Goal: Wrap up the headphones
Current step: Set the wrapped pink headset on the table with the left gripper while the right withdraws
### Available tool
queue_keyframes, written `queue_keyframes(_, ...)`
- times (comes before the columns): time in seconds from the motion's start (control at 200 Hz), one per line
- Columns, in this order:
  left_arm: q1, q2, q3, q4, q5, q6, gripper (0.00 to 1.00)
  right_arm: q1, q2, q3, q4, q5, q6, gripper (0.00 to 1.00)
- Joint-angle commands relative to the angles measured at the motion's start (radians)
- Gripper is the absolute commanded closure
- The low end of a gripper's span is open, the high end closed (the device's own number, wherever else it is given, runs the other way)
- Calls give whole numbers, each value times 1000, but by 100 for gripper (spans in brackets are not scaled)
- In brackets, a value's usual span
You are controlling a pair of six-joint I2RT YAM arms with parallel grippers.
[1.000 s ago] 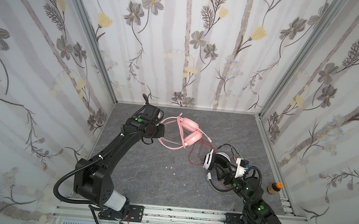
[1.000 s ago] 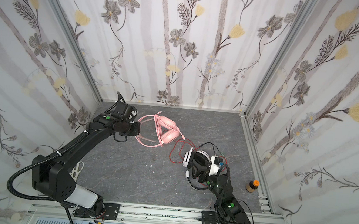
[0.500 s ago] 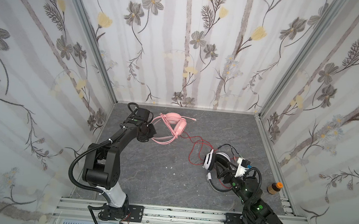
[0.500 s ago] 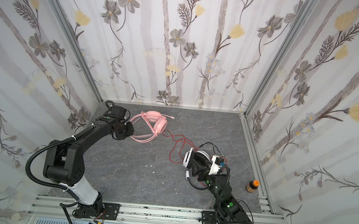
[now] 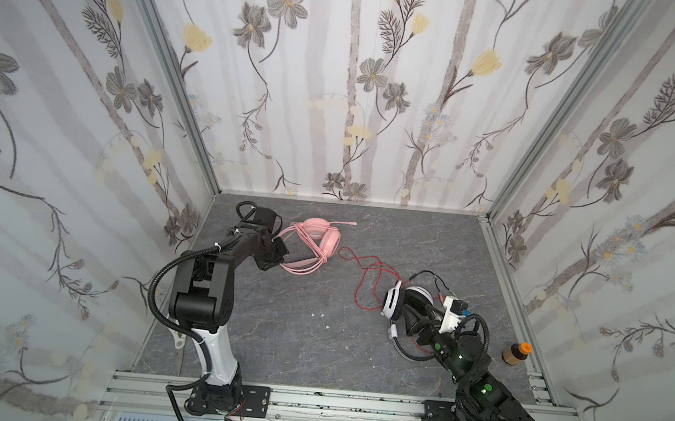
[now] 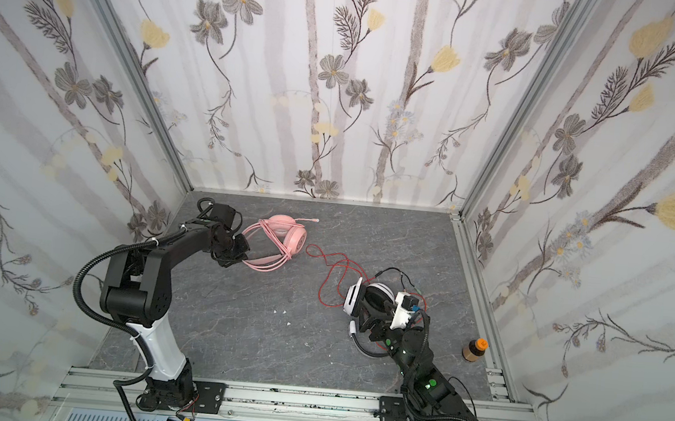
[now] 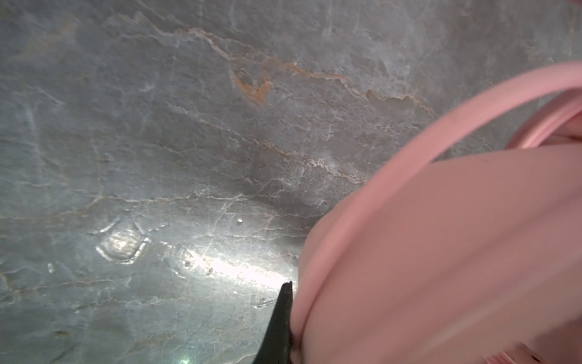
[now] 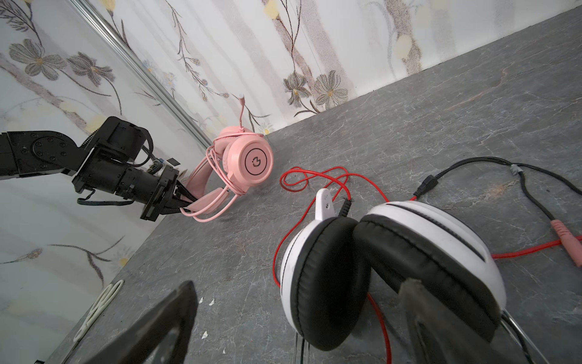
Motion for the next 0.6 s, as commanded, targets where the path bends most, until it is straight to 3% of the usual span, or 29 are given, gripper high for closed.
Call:
queue_keyframes(0.0,4,9,17,20,36,4,100,4,13,-11,61,9,13,0)
queue_keyframes(0.594,47,132,100,-13,74,28,97,18,40,-6,71,8,7,0)
